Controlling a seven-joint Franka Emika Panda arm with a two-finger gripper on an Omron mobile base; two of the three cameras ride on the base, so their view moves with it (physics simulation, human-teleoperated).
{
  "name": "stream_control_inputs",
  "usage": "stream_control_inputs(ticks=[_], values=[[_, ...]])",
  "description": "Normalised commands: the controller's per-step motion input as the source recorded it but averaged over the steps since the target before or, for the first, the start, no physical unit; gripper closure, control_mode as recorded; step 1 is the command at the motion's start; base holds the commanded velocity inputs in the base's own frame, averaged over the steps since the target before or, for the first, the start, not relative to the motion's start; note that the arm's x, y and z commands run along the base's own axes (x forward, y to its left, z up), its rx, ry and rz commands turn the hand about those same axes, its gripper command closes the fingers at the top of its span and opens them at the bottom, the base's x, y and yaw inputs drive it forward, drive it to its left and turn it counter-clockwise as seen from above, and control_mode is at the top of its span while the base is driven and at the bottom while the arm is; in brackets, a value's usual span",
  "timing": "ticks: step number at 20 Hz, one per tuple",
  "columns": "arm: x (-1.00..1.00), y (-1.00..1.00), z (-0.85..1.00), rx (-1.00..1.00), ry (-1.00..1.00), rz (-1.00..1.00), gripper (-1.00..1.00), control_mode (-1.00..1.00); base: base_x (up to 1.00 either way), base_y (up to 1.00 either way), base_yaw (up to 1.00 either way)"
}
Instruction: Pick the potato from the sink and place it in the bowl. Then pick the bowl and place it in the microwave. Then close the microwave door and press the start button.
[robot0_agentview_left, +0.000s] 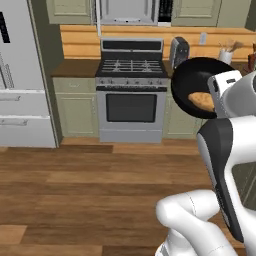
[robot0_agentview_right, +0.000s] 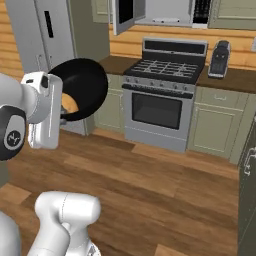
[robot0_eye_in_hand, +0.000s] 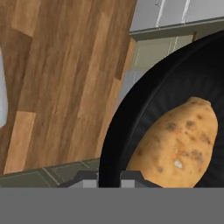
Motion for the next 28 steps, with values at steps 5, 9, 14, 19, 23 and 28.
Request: stream_control_inputs(ticks=[5,9,14,19,23,28], values=[[0.00,0.00,0.00,0.00,0.00,0.00,1.00,1.00,1.00,-0.42,0.21],[0.00,0.00,0.00,0.00,0.00,0.00,1.00,1.00,1.00,-0.37,0.26],[0.00,0.00,0.00,0.00,0.00,0.00,1.00,1.00,1.00,-0.81,0.33],[0.00,0.00,0.00,0.00,0.00,0.00,1.00,1.00,1.00,-0.88,0.32],[0.00,0.00,0.00,0.00,0.00,0.00,1.00,1.00,1.00,-0.67,0.26],[0.00,0.00,0.00,0.00,0.00,0.00,1.00,1.00,1.00,-0.51,0.13]])
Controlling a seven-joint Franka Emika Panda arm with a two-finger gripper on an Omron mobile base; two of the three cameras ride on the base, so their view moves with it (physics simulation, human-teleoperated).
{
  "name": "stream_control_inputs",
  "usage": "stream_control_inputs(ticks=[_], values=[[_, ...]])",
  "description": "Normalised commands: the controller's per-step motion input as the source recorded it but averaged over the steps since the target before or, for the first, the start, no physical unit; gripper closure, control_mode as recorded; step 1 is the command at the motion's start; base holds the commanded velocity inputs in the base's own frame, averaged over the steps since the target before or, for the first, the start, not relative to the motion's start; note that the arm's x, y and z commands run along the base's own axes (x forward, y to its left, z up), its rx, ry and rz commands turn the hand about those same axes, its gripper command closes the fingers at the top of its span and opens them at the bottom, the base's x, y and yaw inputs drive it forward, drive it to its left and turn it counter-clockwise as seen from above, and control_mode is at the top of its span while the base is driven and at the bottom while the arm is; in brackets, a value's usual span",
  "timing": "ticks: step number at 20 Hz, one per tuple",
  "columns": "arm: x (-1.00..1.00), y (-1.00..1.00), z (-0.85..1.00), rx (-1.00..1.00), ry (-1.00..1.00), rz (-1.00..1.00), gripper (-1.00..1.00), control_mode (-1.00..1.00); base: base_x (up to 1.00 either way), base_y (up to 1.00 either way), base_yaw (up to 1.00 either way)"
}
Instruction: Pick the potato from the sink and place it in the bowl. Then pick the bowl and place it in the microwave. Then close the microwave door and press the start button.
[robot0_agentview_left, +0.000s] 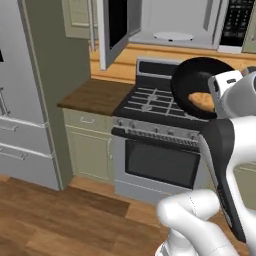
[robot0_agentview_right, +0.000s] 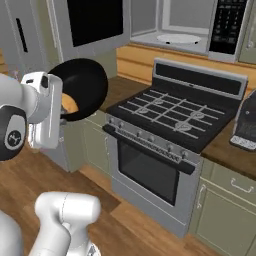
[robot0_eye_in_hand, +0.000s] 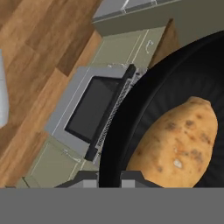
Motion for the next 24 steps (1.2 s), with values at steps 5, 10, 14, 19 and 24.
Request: stream_control_inputs(ticks=[5,10,14,19,24], values=[[0.00,0.00,0.00,0.00,0.00,0.00,1.00,1.00,1.00,-0.26,0.02],[0.00,0.00,0.00,0.00,0.00,0.00,1.00,1.00,1.00,0.29,-0.03],[0.00,0.00,0.00,0.00,0.00,0.00,1.00,1.00,1.00,0.11,0.00],[0.00,0.00,0.00,0.00,0.00,0.00,1.00,1.00,0.53,-0.10,-0.02],[0.00,0.00,0.00,0.00,0.00,0.00,1.00,1.00,0.21,-0.51,-0.06]])
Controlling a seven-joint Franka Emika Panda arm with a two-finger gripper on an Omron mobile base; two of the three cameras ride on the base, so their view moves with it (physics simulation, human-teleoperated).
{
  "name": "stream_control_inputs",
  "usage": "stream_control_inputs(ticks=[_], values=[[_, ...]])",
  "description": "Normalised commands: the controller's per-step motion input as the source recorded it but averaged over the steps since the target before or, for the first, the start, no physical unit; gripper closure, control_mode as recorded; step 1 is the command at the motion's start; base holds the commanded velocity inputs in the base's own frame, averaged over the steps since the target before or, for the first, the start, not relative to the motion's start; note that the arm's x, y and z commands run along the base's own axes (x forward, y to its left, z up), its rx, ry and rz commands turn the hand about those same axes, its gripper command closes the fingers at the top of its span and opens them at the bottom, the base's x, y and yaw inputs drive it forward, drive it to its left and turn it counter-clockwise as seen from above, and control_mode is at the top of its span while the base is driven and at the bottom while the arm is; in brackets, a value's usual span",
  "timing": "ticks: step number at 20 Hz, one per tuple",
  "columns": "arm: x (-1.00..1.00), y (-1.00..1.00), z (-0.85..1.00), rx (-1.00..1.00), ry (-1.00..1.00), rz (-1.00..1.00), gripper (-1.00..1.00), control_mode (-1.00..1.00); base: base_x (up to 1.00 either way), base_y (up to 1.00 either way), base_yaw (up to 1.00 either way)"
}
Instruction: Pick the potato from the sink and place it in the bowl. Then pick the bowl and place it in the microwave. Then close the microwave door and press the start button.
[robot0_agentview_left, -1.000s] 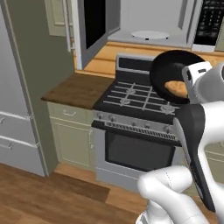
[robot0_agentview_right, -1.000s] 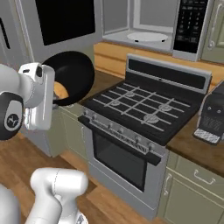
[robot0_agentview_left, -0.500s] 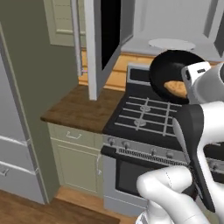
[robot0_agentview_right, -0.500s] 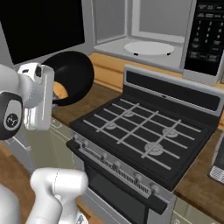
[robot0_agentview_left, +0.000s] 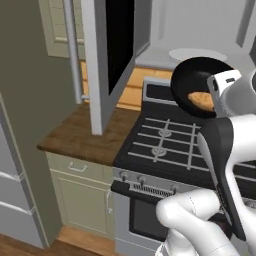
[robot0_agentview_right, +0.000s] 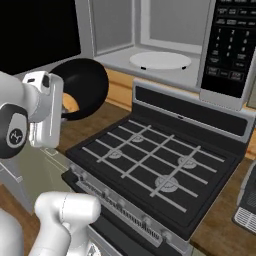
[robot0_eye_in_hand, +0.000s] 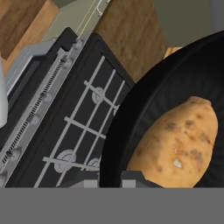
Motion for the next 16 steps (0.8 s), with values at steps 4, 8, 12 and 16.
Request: stream_control_inputs(ticks=[4,8,12,16], values=[[0.00,0.00,0.00,0.00,0.00,0.00,1.00,1.00,0.19,-0.22,-0.22],[0.00,0.00,0.00,0.00,0.00,0.00,1.00,1.00,0.48,-0.09,-0.26],[0.00,0.00,0.00,0.00,0.00,0.00,1.00,1.00,0.35,-0.01,-0.24],[0.00,0.00,0.00,0.00,0.00,0.00,1.00,1.00,0.13,-0.02,-0.11]])
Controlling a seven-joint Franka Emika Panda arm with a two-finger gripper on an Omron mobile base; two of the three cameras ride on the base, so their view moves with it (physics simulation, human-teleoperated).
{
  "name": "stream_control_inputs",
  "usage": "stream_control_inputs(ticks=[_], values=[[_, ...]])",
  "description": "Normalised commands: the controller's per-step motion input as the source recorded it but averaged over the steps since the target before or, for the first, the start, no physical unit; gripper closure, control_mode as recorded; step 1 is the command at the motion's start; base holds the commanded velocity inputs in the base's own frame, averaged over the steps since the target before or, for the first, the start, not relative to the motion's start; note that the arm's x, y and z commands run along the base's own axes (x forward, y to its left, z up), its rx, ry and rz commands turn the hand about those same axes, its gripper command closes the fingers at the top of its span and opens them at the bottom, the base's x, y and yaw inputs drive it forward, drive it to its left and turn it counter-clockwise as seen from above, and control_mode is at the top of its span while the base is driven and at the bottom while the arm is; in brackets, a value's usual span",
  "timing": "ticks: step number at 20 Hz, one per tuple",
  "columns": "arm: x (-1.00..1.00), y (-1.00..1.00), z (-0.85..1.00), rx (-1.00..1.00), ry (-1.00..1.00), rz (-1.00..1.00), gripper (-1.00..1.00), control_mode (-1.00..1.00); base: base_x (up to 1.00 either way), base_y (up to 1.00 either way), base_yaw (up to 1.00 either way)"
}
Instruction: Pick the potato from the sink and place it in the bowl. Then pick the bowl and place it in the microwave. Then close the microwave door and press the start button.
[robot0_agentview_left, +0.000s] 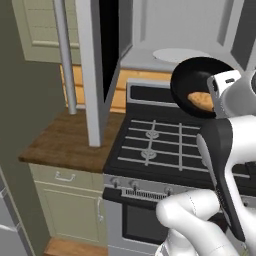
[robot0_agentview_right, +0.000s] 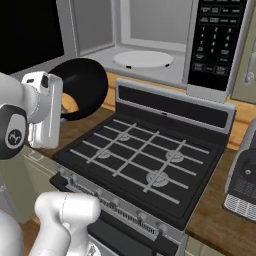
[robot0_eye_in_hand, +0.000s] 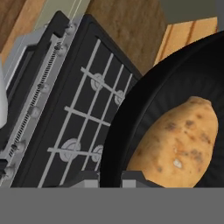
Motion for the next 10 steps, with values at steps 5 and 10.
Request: stream_control_inputs(ticks=[5,10], values=[[0.00,0.00,0.00,0.00,0.00,0.00,1.00,1.00,0.00,-0.53,0.16],[0.00,0.00,0.00,0.00,0.00,0.00,1.00,1.00,0.00,-0.57,0.18]])
